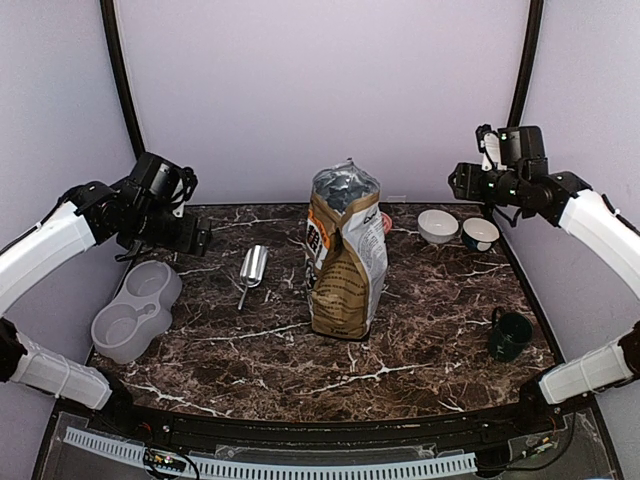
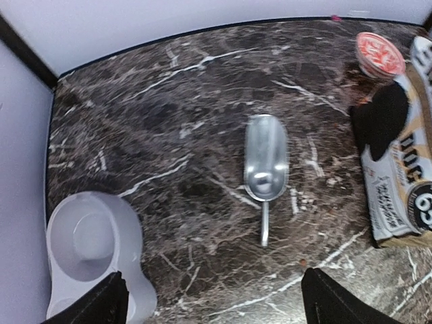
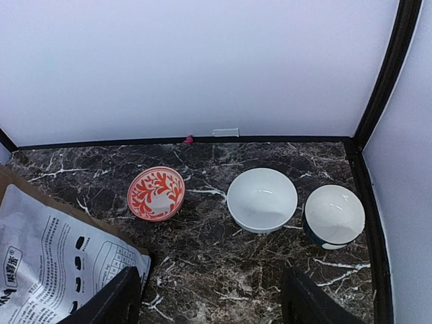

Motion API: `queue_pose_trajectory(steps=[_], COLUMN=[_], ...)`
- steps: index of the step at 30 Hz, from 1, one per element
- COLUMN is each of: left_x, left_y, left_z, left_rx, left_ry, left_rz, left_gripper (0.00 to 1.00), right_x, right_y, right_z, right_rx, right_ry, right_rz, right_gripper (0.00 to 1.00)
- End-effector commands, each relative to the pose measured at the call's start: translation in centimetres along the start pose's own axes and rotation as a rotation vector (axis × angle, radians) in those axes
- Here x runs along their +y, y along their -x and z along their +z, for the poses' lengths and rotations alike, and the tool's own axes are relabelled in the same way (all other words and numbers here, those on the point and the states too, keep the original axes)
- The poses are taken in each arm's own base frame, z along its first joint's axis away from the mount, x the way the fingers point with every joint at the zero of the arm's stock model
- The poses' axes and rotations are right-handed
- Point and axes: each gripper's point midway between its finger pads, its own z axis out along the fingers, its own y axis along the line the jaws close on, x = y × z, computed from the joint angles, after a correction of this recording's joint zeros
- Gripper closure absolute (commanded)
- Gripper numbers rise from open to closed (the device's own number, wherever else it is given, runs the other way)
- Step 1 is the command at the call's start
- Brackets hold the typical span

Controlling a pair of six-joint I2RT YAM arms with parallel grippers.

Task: Serve the pet food
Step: Move the pet food bowl to the center of the board.

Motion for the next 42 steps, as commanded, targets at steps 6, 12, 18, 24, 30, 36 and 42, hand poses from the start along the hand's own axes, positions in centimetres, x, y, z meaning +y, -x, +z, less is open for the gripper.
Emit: queue_pose_trajectory(steps=[6, 12, 18, 24, 30, 36, 42], left_x=[8.1, 9.9, 10.2, 11.6, 12.4, 12.5, 11.0], left_y=[-4.1, -6.9, -8.6, -9.8, -10.6, -11.7, -12.1], left_z=[3.3, 7.0, 10.5, 13.4, 15.2, 16.6, 17.4], left_rx=[0.151, 0.206, 0.254, 0.308, 0.354, 0.408, 0.424], left_ry=[0.147, 0.098, 0.103, 0.14, 0.153, 0.153, 0.075], left_rz=[-0.288, -0.417, -0.387, -0.362, -0.362, -0.371, -0.408], left_gripper=[0.11, 0.13, 0.14, 0.14, 0.19, 0.35, 0.62], right_x=[-0.5, -0.6, -1.1, -1.3, -1.7, -2.3, -3.0], right_y=[0.1, -1.2, -2.0, -2.5, -3.3, -3.3, -2.9], right_z=[1.6, 2.5, 2.8, 3.1, 3.2, 2.9, 2.5], right_rx=[-0.025, 0.004, 0.01, 0.015, 0.017, 0.005, -0.016], right_ry=[-0.003, 0.018, 0.029, 0.057, 0.068, 0.066, 0.073], right_rz=[0.038, 0.042, 0.048, 0.067, 0.081, 0.099, 0.129], right_gripper=[0.24, 0.22, 0.21, 0.21, 0.21, 0.21, 0.21])
